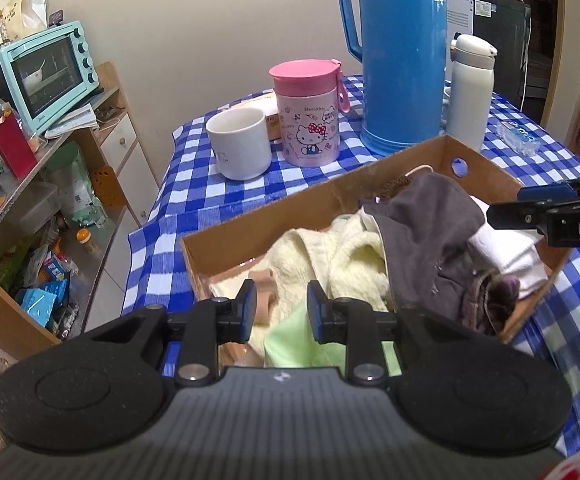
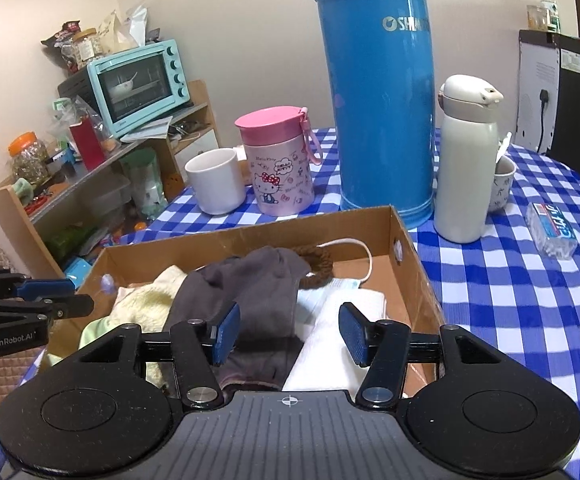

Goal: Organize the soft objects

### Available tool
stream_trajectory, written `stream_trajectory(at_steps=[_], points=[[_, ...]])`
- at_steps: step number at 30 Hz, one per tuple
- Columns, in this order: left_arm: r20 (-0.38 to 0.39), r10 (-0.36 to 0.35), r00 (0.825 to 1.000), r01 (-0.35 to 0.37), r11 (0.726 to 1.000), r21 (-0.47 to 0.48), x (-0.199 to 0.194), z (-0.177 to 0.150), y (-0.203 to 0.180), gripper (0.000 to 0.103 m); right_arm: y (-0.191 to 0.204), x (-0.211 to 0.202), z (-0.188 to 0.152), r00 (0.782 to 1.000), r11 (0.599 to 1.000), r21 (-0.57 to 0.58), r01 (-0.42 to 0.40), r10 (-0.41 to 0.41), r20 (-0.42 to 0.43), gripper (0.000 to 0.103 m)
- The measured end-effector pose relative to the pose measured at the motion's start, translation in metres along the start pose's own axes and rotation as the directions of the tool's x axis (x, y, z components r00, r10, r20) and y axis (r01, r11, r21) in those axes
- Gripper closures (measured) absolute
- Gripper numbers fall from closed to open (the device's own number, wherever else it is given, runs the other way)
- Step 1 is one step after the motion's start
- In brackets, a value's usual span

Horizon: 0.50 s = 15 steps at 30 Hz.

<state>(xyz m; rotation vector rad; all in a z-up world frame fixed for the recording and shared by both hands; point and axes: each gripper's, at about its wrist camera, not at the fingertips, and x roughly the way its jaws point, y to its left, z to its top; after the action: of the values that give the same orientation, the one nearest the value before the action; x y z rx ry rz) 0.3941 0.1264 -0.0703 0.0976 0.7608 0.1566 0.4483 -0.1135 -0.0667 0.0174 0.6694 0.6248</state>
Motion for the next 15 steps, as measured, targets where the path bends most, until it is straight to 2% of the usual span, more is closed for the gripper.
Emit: stream_trajectory(at_steps=[8,15], points=[[-0.019,-0.008,1.0,0.008,1.0,-0.028,-0.021,-0.007,-0.001,0.073,0.005,-0.018,-0.005,1.0,1.0,0.023,0.0,0.001,-0.023,0.048],[-0.038,-0.015,0.999,0.013,0.998,-0.057,-0.039,-0.013,-0.005,0.066,0.013,-0.039,-0.013,1.0,1.0,0.028,0.003,-0.002,-0.029,0.041]])
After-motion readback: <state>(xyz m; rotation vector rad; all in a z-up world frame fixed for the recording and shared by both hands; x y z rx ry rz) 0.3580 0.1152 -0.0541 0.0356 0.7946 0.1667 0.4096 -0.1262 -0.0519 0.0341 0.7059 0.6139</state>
